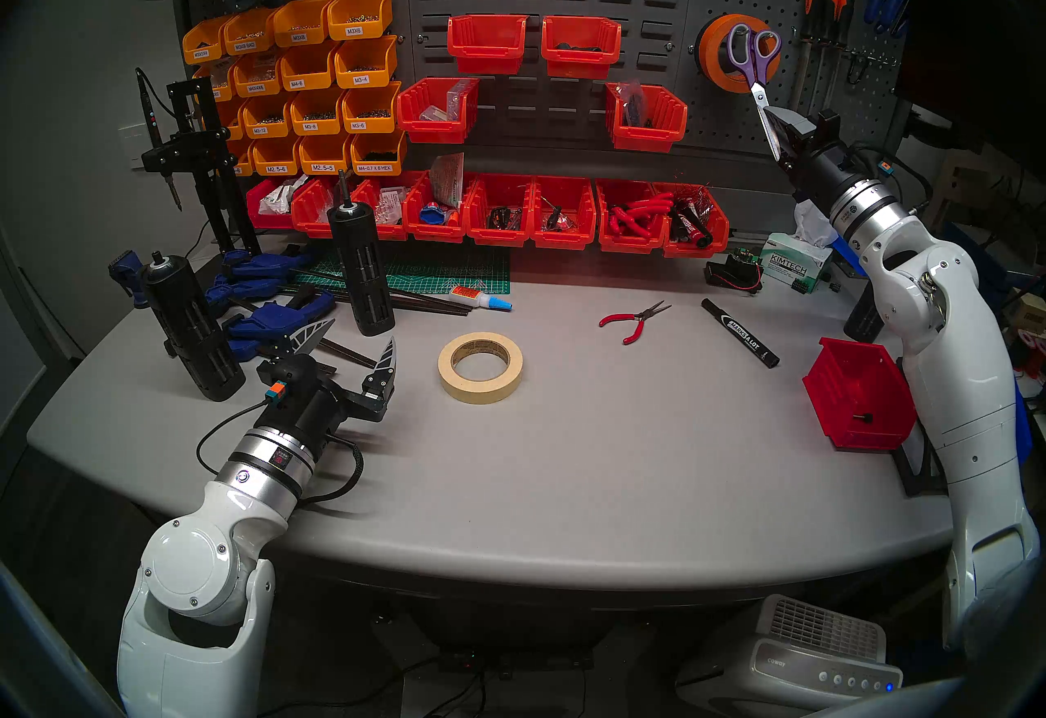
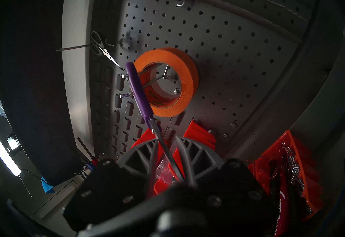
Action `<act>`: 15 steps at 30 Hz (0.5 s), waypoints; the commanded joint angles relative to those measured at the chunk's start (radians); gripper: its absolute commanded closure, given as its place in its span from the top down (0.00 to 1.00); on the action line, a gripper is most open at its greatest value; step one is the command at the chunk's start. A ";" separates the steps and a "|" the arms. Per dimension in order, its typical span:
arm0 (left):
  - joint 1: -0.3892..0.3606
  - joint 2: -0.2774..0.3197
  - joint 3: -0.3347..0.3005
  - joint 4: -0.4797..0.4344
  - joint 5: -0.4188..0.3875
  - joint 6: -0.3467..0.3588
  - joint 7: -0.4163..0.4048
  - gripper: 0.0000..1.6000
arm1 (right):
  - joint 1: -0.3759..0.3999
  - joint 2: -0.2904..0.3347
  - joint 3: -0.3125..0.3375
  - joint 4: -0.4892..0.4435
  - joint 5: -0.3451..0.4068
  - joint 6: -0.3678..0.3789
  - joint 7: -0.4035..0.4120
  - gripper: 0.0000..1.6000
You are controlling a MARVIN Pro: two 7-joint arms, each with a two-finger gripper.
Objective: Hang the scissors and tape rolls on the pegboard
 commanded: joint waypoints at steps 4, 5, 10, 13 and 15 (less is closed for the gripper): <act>0.000 -0.001 0.002 -0.014 0.000 -0.007 -0.001 1.00 | 0.015 -0.004 0.017 -0.009 0.004 -0.015 -0.003 0.47; 0.000 -0.001 0.002 -0.014 0.000 -0.007 -0.001 1.00 | 0.015 -0.004 0.017 -0.009 0.004 -0.015 -0.003 0.47; 0.000 -0.001 0.002 -0.014 0.000 -0.007 -0.001 1.00 | 0.019 -0.006 0.013 -0.008 0.000 -0.016 -0.004 0.83; 0.000 -0.001 0.002 -0.014 0.000 -0.007 -0.001 1.00 | 0.021 -0.005 0.011 -0.009 -0.002 -0.020 -0.010 0.74; 0.000 -0.001 0.002 -0.014 0.000 -0.007 -0.001 1.00 | 0.022 -0.005 0.010 -0.010 -0.003 -0.020 -0.011 0.75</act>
